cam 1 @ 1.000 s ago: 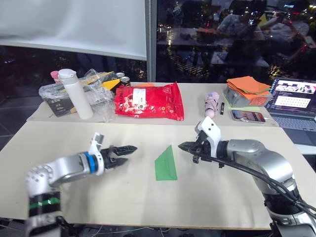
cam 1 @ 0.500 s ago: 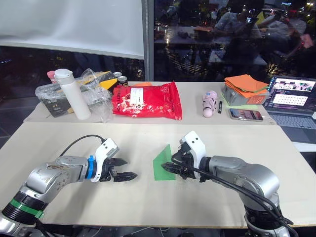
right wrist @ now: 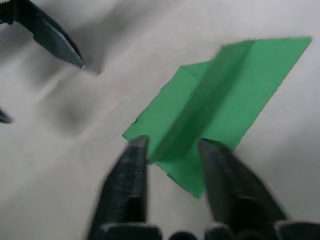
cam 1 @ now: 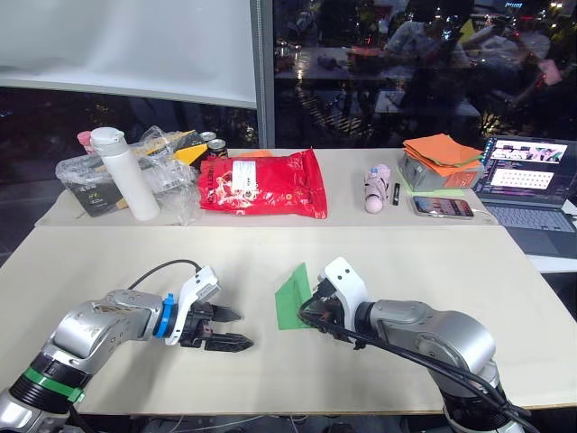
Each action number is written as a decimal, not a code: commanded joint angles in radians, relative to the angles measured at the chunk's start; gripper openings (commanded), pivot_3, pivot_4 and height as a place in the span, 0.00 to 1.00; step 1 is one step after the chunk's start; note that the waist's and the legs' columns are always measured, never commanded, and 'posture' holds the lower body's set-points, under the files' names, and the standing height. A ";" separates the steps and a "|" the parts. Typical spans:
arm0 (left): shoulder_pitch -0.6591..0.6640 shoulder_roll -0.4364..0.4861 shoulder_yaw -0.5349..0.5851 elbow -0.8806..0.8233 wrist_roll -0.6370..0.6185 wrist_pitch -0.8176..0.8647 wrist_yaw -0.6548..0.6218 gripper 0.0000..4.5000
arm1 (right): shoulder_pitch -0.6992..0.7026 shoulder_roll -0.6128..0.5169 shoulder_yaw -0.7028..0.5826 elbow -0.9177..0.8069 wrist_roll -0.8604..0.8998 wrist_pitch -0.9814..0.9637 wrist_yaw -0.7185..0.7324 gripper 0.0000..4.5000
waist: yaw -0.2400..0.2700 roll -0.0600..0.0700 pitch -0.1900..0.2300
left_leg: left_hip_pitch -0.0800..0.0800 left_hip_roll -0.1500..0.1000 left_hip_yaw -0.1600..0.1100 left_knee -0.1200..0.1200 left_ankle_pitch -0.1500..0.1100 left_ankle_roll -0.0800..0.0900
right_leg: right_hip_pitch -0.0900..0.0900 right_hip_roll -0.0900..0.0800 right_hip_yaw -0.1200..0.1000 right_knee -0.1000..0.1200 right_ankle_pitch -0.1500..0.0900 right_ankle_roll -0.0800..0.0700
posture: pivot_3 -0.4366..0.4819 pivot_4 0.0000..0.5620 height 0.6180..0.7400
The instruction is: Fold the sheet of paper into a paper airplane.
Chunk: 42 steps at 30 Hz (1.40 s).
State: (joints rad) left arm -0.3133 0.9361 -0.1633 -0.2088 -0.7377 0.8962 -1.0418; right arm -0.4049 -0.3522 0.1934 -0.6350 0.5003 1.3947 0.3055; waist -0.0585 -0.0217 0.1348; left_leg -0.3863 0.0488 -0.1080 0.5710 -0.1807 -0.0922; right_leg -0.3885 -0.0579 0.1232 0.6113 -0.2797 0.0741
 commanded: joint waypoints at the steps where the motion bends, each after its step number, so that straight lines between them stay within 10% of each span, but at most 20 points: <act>1: -0.012 -0.002 0.058 -0.012 -0.015 0.009 -0.020 1.00 | -0.017 -0.026 0.004 -0.015 -0.008 -0.044 0.015 0.03 | -0.001 0.000 0.000 | 0.000 0.000 0.000 0.000 0.000 0.000 | 0.000 0.000 0.000 0.000 0.000 0.000 | 0.48 0.27 0.93; 9: -0.005 -0.033 0.087 -0.010 -0.010 0.006 -0.011 1.00 | -0.094 -0.183 0.086 0.003 -0.030 -0.182 0.163 0.01 | -0.003 0.001 0.001 | 0.000 0.000 0.000 0.000 0.000 0.000 | 0.001 0.000 0.000 0.000 0.000 0.000 | 0.48 0.27 0.93; 16: 0.000 -0.082 0.166 0.003 -0.015 -0.020 0.022 1.00 | -0.224 -0.490 0.383 0.159 -0.336 -0.738 0.517 0.01 | -0.005 -0.001 0.001 | 0.002 0.000 0.000 0.001 0.000 0.001 | 0.000 0.000 0.000 -0.001 -0.001 0.003 | 0.48 0.27 0.93; 26: -0.024 -0.129 0.216 0.060 0.076 -0.119 0.079 1.00 | -0.236 -0.458 0.489 0.418 -0.676 -1.389 0.657 0.01 | -0.003 -0.001 0.001 | 0.001 0.000 0.000 0.001 0.000 0.001 | 0.002 0.000 0.000 0.000 0.004 0.014 | 0.48 0.27 0.93; 42: -0.170 -0.231 -0.023 0.190 0.280 -0.262 -0.034 1.00 | -0.116 -0.382 0.410 0.518 -0.837 -1.573 0.637 0.01 | 0.011 -0.001 0.000 | 0.003 0.000 0.000 0.003 0.000 0.002 | 0.005 0.001 0.000 0.002 0.004 0.014 | 0.48 0.27 0.93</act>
State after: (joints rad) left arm -0.4606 0.7015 -0.1845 -0.0202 -0.4822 0.6651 -1.0630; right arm -0.5275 -0.7340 0.6347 -0.1234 -0.3278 -0.1853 0.9403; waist -0.0474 -0.0227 0.1347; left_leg -0.3832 0.0485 -0.1079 0.5737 -0.1803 -0.0904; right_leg -0.3838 -0.0570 0.1235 0.6139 -0.2752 0.0882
